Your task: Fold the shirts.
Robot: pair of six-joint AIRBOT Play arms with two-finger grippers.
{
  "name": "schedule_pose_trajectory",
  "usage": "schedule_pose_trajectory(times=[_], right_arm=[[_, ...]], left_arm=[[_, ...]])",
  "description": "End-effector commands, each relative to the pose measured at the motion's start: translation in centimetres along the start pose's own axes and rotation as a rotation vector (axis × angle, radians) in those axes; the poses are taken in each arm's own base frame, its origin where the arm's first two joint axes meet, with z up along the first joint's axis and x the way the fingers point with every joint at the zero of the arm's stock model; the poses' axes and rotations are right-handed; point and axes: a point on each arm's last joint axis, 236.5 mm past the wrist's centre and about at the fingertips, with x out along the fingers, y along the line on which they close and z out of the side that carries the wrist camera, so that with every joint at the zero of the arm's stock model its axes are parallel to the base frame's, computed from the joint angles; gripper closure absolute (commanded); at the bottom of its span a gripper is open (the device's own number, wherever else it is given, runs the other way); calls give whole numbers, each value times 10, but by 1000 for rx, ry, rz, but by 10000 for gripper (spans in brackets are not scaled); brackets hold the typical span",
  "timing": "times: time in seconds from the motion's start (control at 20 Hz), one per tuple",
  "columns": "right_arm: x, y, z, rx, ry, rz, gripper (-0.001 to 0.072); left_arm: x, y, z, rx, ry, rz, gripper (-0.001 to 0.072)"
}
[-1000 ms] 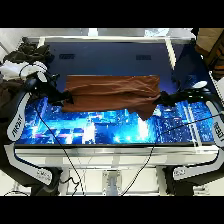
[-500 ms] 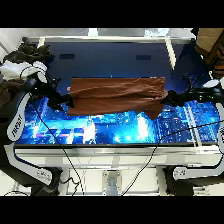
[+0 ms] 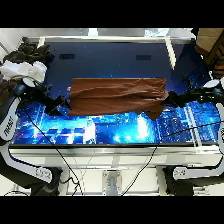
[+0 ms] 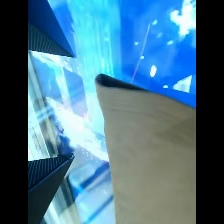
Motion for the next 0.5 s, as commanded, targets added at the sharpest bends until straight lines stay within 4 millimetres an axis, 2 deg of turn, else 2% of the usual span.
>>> schedule_pose_trajectory(times=[0.0,0.2,0.25,0.35,0.4,0.45], right_arm=[[-1,3,1,4,-4,10,685],[-1,7,3,8,-14,26,685],[-1,7,2,8,-11,28,685],[-1,7,2,8,-8,29,685],[-1,7,2,8,-7,30,685],[-1,8,1,8,-5,32,685]], left_arm=[[26,2,-3,-67,-39,-109,24],[26,-7,29,-97,-177,-164,32],[24,-6,34,-102,-200,-165,126],[23,-7,41,-109,-227,-169,429],[23,-7,42,-110,-232,-171,543],[23,-7,41,-110,-229,-172,627]])
